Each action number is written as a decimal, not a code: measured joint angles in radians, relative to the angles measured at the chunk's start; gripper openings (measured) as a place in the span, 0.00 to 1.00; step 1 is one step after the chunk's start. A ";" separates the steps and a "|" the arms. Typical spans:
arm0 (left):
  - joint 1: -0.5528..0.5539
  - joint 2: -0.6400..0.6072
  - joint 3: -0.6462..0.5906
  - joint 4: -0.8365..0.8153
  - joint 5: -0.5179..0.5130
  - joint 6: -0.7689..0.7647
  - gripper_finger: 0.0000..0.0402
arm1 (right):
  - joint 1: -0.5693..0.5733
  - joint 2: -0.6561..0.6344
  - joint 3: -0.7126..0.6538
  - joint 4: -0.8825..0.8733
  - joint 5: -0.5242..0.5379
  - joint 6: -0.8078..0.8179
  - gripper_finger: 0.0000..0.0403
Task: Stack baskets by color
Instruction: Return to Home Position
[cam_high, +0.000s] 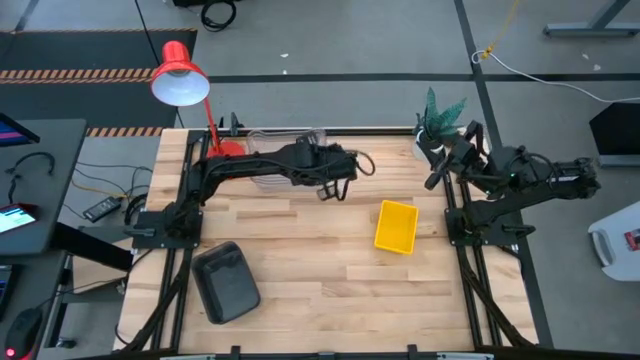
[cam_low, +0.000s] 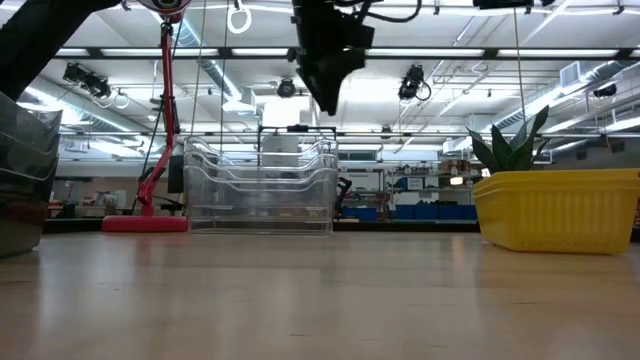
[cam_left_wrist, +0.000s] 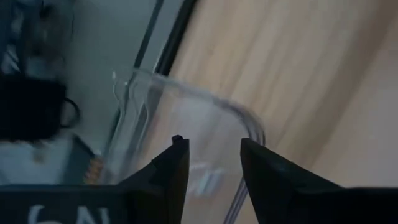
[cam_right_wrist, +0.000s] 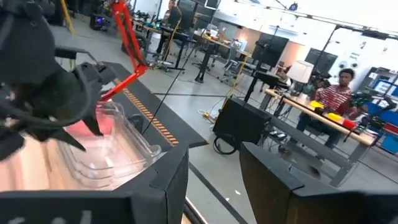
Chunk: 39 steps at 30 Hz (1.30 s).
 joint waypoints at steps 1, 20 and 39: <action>-0.009 -0.002 0.000 -0.031 0.000 0.049 0.37 | 0.000 0.000 -0.008 0.003 -0.005 0.001 0.37; -0.141 -0.290 -0.217 0.072 0.153 0.315 0.19 | 0.000 -0.282 -0.440 0.320 -0.517 0.108 0.37; -0.152 -0.761 -0.905 0.796 0.469 0.382 0.03 | 0.000 -0.534 -0.692 0.447 -0.568 0.106 0.37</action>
